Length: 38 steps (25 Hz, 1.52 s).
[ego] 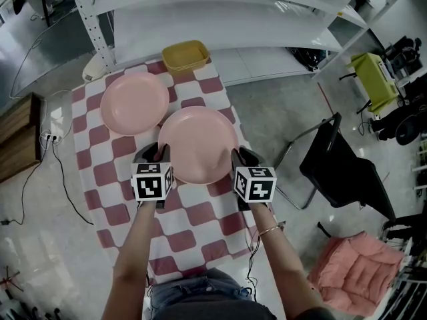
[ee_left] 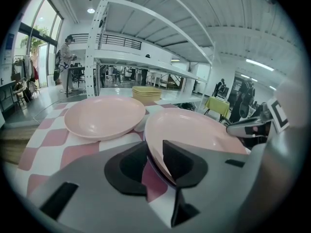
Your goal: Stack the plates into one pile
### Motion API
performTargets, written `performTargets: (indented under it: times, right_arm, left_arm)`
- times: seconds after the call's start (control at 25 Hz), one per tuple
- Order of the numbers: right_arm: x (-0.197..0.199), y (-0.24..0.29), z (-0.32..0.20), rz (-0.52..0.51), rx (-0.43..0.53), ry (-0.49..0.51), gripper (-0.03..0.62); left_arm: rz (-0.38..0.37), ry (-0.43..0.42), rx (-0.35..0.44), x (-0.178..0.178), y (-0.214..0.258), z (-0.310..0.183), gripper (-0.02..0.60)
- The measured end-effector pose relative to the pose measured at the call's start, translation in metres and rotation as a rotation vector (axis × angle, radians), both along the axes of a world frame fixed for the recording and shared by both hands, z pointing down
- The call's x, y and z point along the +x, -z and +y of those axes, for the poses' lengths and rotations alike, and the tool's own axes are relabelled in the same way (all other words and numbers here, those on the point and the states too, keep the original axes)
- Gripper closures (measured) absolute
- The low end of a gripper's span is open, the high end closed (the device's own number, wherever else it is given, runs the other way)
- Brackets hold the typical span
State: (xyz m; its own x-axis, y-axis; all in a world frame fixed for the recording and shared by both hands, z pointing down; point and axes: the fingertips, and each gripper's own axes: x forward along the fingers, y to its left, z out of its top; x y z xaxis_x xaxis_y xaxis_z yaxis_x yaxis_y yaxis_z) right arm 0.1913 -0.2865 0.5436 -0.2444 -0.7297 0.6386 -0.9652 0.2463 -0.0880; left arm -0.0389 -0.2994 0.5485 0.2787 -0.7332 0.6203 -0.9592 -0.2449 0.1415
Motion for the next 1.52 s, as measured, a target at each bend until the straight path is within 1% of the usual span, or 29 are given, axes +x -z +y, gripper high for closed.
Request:
performTargets:
  times: [0.08, 0.36, 0.64, 0.84, 1.16, 1.52]
  right_arm:
    - [0.001, 0.003, -0.001, 0.005, 0.011, -0.004, 0.503]
    - [0.001, 0.005, 0.001, 0.01, 0.017, -0.006, 0.502]
    - [0.0, 0.014, 0.006, 0.012, 0.038, -0.005, 0.503]
    - [-0.003, 0.024, 0.013, 0.004, 0.058, 0.0, 0.503]
    - [-0.014, 0.043, 0.028, -0.012, 0.096, 0.031, 0.503]
    - [-0.028, 0.066, 0.05, -0.033, 0.142, 0.076, 0.534]
  left_arm:
    - [0.016, 0.008, -0.002, -0.002, 0.0, 0.0, 0.465]
    - [0.08, 0.024, 0.003, -0.005, 0.001, 0.001, 0.474]
    - [0.085, 0.046, 0.03, -0.011, 0.012, 0.006, 0.48]
    - [0.101, 0.063, 0.052, -0.018, 0.022, 0.015, 0.505]
    - [0.105, 0.074, 0.096, -0.027, 0.044, 0.036, 0.52]
    - [0.11, 0.088, 0.142, -0.034, 0.066, 0.063, 0.548]
